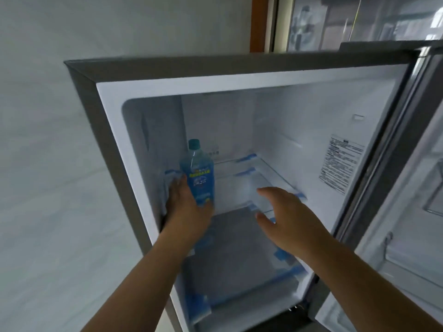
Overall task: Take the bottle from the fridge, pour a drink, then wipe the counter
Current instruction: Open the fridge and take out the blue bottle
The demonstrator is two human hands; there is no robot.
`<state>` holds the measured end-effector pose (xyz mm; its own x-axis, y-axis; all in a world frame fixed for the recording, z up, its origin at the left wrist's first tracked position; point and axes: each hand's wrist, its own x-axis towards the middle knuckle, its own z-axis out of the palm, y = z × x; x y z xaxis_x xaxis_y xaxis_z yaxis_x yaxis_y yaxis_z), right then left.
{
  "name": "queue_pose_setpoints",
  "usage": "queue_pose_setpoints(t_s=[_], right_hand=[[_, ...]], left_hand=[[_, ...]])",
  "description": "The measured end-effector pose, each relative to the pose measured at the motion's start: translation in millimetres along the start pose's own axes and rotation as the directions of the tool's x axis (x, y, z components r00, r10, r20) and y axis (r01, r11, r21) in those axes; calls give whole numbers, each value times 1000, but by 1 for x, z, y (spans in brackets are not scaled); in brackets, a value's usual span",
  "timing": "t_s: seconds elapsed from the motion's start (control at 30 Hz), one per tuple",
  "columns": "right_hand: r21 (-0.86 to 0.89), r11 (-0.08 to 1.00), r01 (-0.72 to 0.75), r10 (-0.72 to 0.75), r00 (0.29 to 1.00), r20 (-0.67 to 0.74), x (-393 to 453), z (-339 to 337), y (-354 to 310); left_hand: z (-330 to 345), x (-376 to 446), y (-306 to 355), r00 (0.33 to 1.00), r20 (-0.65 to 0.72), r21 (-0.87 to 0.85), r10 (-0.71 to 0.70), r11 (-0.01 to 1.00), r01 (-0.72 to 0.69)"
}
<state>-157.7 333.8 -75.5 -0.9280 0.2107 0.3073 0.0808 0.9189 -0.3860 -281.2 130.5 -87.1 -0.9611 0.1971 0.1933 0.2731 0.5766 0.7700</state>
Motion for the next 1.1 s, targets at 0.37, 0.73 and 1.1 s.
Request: queue_pose_setpoints(t_s=[0.37, 0.73, 1.1], right_hand=[[95, 995, 4, -23, 979, 203, 76, 29, 13], [228, 973, -25, -47, 952, 302, 115, 42, 43], [371, 928, -43, -108, 920, 377, 121, 61, 55]], left_hand=[[44, 76, 3, 958, -130, -275, -257, 937, 214], [64, 94, -5, 994, -105, -310, -36, 951, 1], [68, 78, -6, 993, 114, -361, -10, 931, 51]])
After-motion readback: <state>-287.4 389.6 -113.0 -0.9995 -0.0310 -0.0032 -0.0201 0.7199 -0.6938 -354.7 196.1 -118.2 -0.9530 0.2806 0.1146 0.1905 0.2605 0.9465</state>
